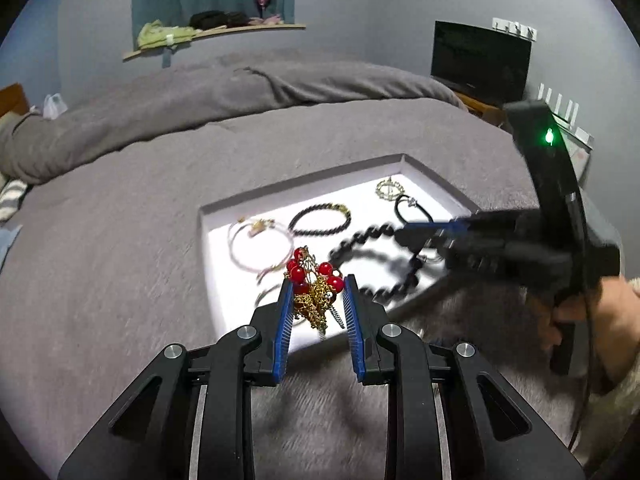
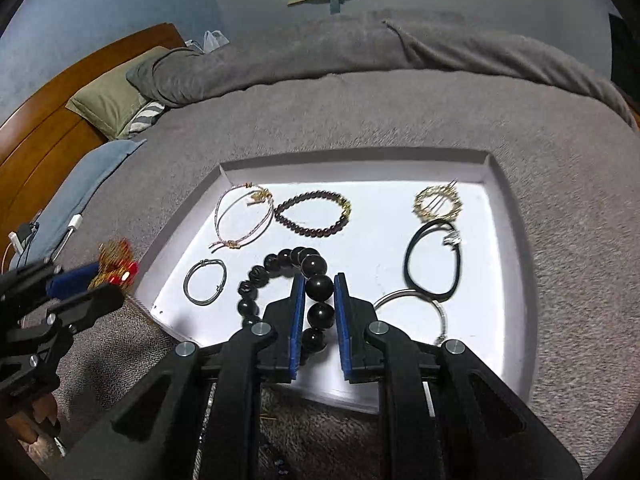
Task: Organize jewelry
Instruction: 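Carry the charm and black bead bracelet into the tray and release both, then open both tools and move them back toward the blue beaded bracelet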
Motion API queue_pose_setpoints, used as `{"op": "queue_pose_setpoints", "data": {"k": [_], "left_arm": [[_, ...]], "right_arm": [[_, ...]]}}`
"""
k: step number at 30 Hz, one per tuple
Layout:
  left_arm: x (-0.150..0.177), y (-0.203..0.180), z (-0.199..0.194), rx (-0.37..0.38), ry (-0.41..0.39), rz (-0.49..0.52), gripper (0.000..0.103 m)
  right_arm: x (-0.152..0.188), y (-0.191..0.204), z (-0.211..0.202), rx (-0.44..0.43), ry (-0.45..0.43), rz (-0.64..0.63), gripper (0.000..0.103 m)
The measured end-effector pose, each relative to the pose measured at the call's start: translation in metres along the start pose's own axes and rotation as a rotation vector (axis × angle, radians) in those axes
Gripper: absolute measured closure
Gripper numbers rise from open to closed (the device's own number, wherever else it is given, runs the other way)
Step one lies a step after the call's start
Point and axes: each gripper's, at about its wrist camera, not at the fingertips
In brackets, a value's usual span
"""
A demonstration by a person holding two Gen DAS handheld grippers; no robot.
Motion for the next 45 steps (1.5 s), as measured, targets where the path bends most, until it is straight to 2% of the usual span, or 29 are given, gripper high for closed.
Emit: {"op": "queue_pose_setpoints", "data": {"k": [5,7,9,13,17,21,29,31,33,41,45], "left_arm": [[-0.008,-0.011,0.015,0.014,0.020,0.019,0.077],[-0.009,-0.014,0.021,0.018,0.032,0.029,0.077],[-0.009,-0.017,0.028,0.026,0.043,0.038,0.077],[-0.011,-0.028,0.041,0.048,0.065,0.051,0.077],[-0.016,-0.038,0.053,0.059,0.078,0.062,0.077],[-0.021,-0.047,0.067,0.086,0.116,0.069,0.077],[-0.016,-0.048,0.081,0.061,0.157,0.059,0.077],[-0.015,-0.046,0.078,0.053,0.155,0.059,0.076],[-0.013,-0.045,0.074,0.039,0.146,0.061,0.072],[-0.007,-0.035,0.054,0.021,0.131,0.029,0.070],[-0.006,-0.031,0.040,0.014,0.112,0.013,0.061]], "right_arm": [[0.001,-0.004,0.003,0.001,0.012,0.000,0.087],[0.002,-0.006,-0.003,0.004,-0.004,0.004,0.080],[0.003,-0.011,-0.010,0.010,-0.021,0.018,0.064],[0.009,-0.023,-0.025,0.008,-0.044,0.054,0.062],[0.018,-0.033,-0.042,0.023,-0.071,0.083,0.054],[0.026,-0.037,-0.054,0.034,-0.071,0.080,0.054],[0.032,-0.035,-0.066,0.033,-0.076,0.055,0.054],[0.033,-0.033,-0.067,0.031,-0.077,0.050,0.054],[0.034,-0.031,-0.069,0.031,-0.077,0.045,0.054],[0.041,-0.025,-0.078,0.047,-0.074,0.023,0.053],[0.046,-0.020,-0.083,0.059,-0.069,0.009,0.052]]}}
Point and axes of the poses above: each gripper's, at about its wrist camera, not at the fingertips, and z roughly the way its jaws point, y to its left, x to its underside, and after that the axes turned 12 degrees about -x, right-handed
